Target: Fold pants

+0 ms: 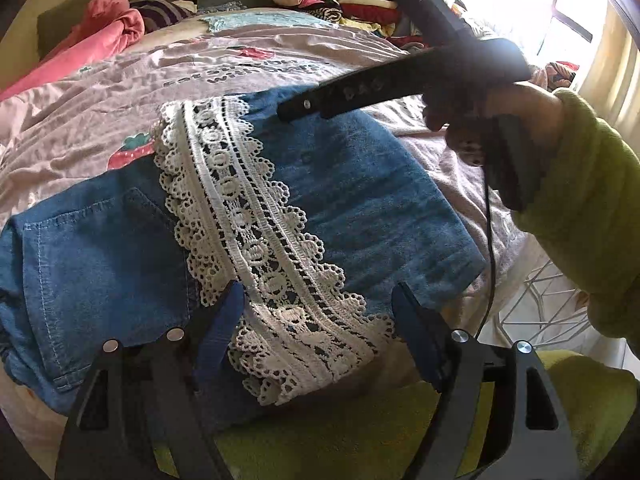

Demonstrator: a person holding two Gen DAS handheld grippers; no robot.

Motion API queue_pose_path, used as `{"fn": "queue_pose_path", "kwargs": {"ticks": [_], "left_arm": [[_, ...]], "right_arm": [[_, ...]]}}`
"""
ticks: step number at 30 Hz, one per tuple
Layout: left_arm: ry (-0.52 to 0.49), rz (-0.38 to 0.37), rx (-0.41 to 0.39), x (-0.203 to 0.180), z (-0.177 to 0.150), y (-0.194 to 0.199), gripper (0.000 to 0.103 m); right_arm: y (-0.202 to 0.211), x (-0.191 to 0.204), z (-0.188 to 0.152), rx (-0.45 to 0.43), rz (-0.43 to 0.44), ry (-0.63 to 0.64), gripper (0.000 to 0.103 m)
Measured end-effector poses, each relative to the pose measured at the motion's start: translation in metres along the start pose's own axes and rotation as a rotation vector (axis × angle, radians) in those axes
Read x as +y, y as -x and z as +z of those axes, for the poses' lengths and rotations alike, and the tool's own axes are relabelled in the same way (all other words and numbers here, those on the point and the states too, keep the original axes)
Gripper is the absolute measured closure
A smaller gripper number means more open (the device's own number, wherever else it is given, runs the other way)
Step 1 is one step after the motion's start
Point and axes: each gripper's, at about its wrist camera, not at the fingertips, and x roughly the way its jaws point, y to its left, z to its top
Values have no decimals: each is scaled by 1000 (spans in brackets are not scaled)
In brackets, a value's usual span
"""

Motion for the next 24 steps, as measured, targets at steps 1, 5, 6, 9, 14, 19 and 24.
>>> {"fn": "queue_pose_path", "kwargs": {"ticks": [1,5,6,9,14,19,24], "left_arm": [[3,-3,-1,1,0,-1,28],[22,-14,-13,3,0,2,26],[26,-5,-18,3,1,4,19],[52,5,-41,8,2,12,16],[65,29,-61,12,4,21,16],[60,75,-81,12,6,32,5],[65,109,-99,15,9,42,5]], "right_arm": [[-4,-3,-1,2,11,-14,46],[-4,-1,-4,-10,6,-16,46],[0,0,-4,-18,7,-16,46],[15,-1,-5,-50,17,-23,42],[35,1,-7,-91,18,-38,36],[53,6,-9,-127,22,-41,28],[71,13,-4,-172,28,-32,22]]}}
